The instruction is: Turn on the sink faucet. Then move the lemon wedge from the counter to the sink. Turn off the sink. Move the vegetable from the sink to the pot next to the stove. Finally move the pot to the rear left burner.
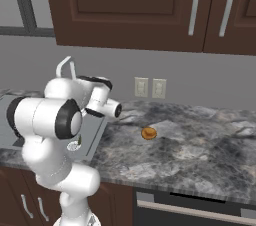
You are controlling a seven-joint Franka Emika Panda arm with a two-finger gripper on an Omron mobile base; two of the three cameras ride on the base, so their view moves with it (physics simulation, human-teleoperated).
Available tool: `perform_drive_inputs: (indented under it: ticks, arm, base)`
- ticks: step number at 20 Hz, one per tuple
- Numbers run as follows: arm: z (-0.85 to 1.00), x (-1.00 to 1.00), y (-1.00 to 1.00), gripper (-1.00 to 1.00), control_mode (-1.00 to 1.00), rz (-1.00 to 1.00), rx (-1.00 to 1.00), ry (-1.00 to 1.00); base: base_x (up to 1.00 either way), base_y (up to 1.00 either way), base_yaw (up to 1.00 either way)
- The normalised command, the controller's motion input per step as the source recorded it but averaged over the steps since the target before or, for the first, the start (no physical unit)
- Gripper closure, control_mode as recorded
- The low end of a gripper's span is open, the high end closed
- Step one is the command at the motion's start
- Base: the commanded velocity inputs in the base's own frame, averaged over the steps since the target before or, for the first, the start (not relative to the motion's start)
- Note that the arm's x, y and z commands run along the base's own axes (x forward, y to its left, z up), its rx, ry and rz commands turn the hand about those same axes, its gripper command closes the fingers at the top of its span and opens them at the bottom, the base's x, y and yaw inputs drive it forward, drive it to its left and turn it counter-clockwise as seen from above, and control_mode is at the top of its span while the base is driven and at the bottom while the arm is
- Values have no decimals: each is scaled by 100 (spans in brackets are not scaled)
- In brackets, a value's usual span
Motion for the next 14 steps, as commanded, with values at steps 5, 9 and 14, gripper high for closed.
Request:
perform_drive_inputs:
  ticks: [5, 9, 14]
  arm:
    - [41, -43, 0, -100, -100, -9, -1, 11]
    - [40, -38, 0, -100, -100, -8, -4, 15]
    - [32, -39, 0, -100, -100, -10, -6, 17]
  base:
    - [0, 0, 0]
    - [0, 0, 0]
    - [0, 0, 0]
